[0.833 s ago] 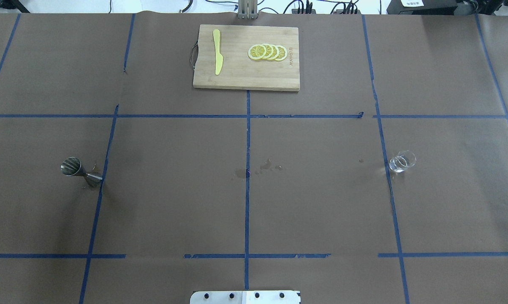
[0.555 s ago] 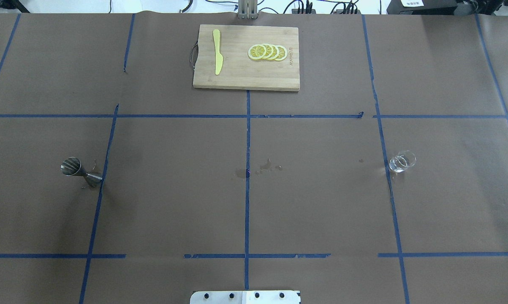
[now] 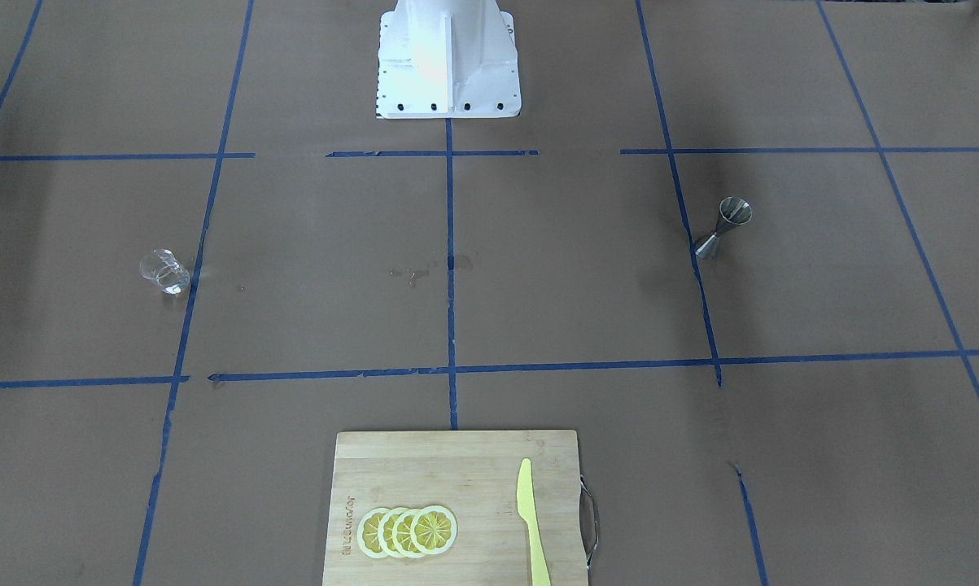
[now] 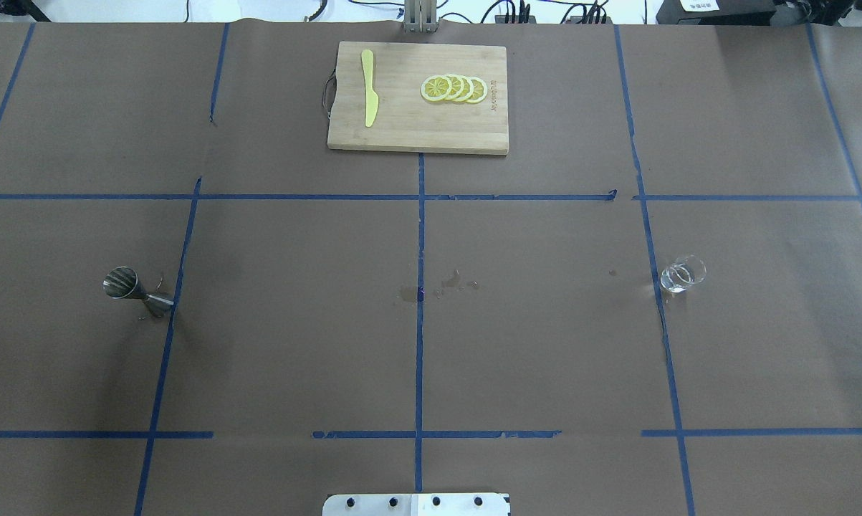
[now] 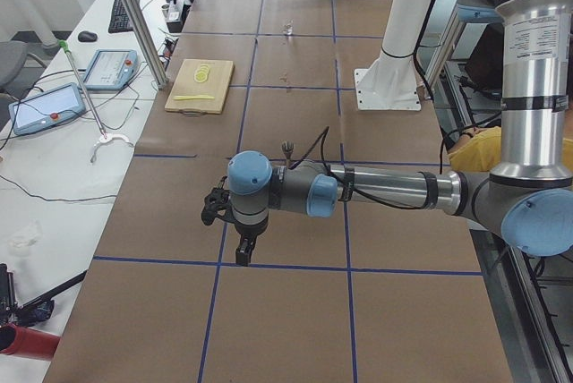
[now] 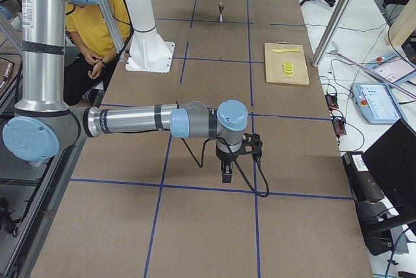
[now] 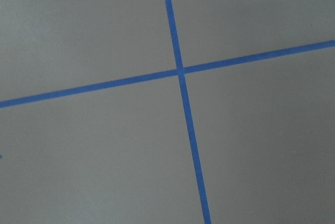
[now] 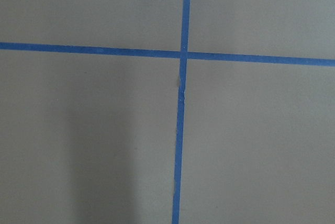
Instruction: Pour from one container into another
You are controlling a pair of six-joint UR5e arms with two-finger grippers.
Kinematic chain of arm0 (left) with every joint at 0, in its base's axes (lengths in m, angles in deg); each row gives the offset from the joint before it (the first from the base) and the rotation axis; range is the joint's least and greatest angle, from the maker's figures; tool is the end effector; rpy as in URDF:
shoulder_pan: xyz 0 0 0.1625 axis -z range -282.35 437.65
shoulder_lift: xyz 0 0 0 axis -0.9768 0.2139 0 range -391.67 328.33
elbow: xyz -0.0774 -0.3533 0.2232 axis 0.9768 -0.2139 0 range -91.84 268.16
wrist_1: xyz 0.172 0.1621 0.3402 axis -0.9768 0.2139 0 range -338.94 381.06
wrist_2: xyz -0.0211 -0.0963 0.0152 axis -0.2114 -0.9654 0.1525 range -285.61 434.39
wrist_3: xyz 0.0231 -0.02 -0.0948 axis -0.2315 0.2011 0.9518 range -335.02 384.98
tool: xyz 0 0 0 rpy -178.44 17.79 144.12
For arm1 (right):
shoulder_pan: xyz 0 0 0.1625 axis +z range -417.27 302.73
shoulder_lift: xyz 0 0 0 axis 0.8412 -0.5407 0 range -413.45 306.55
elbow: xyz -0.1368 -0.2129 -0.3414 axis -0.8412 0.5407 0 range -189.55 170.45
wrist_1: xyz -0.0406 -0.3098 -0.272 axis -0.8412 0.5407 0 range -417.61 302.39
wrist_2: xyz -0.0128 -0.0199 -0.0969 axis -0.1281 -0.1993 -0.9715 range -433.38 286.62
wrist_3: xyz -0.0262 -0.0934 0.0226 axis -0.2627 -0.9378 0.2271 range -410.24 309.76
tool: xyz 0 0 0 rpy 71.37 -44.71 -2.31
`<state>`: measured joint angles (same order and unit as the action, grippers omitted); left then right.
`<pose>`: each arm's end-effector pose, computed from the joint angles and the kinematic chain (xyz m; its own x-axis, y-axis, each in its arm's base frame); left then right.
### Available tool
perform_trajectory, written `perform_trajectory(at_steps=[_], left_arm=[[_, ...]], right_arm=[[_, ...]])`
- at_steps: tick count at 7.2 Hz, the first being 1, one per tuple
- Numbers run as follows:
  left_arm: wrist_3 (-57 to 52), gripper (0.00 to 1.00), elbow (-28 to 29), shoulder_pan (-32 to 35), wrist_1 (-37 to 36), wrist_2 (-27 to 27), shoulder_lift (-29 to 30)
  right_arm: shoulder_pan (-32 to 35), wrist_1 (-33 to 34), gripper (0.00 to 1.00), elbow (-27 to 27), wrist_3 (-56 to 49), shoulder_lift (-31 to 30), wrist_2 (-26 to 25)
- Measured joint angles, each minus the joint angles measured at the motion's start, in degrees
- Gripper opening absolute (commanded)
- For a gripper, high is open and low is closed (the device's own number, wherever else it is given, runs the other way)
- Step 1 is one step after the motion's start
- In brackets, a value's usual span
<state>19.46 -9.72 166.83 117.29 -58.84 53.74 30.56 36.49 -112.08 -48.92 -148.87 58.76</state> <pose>-0.0584 -0.4688 0.6187 0.7222 0.2179 -0.6564 -0.0839 0.9697 0.2296 0.0493 -0.4548 0.6055 0.7403 -0.0403 0.6711 0.0208 0.9991 0.0371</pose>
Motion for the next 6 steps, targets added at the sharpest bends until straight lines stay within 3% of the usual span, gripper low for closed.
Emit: perform_trajectory(at_steps=[6], left_arm=[[0.4, 1.0, 4.7, -0.2, 17.1, -0.3, 0.2]], right_arm=[[-0.5, -4.0, 1.0, -0.8, 0.8, 1.4, 0.0]])
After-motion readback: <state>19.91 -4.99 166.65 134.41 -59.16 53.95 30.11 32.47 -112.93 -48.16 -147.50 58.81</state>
